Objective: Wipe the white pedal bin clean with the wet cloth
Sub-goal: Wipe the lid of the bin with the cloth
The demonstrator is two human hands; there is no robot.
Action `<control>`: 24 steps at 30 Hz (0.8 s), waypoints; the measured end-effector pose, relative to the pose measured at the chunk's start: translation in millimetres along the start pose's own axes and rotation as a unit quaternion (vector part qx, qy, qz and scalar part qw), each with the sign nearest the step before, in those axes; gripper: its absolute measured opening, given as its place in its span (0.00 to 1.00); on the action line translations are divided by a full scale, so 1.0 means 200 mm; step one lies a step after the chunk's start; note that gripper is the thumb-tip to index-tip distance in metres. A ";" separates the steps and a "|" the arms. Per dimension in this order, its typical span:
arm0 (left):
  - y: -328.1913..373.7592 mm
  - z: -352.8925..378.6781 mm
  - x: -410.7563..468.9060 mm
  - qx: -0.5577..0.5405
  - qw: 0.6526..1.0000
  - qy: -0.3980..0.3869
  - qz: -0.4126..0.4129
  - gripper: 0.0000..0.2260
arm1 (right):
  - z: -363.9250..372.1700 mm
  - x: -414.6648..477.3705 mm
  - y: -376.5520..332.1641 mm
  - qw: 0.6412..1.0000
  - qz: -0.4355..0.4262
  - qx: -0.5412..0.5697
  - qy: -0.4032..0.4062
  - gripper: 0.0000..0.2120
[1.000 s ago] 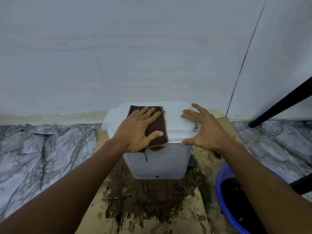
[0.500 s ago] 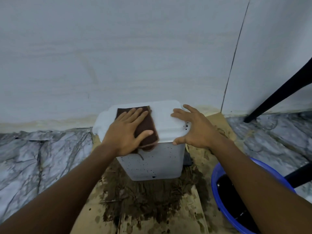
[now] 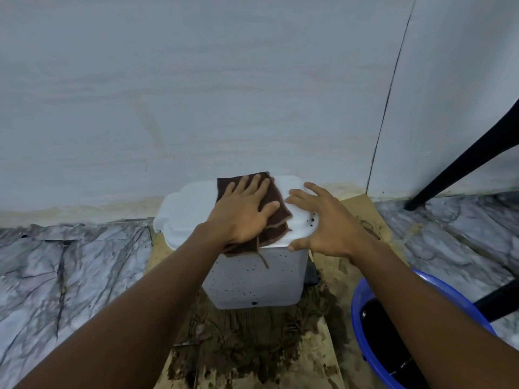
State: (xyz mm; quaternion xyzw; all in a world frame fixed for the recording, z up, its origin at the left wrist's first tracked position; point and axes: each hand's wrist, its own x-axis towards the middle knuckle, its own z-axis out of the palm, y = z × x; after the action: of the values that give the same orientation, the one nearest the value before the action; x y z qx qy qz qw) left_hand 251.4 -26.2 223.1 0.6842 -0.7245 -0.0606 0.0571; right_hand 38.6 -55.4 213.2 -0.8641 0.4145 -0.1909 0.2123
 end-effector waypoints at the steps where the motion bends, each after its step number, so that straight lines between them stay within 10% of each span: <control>1: 0.01 0.01 -0.03 -0.001 1.000 0.002 0.021 0.30 | 0.00 0.00 0.01 1.000 -0.001 0.005 0.001 0.48; 24: -0.30 0.11 -0.38 0.102 0.984 0.132 0.056 0.34 | 0.03 0.02 -0.05 1.000 -0.014 0.007 -0.003 0.48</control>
State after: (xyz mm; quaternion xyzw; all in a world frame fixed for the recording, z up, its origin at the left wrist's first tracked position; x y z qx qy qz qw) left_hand 311.7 47.0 191.7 0.6467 -0.7503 0.1076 0.0855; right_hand 50.8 -51.3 213.5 -0.8687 0.4005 -0.1939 0.2175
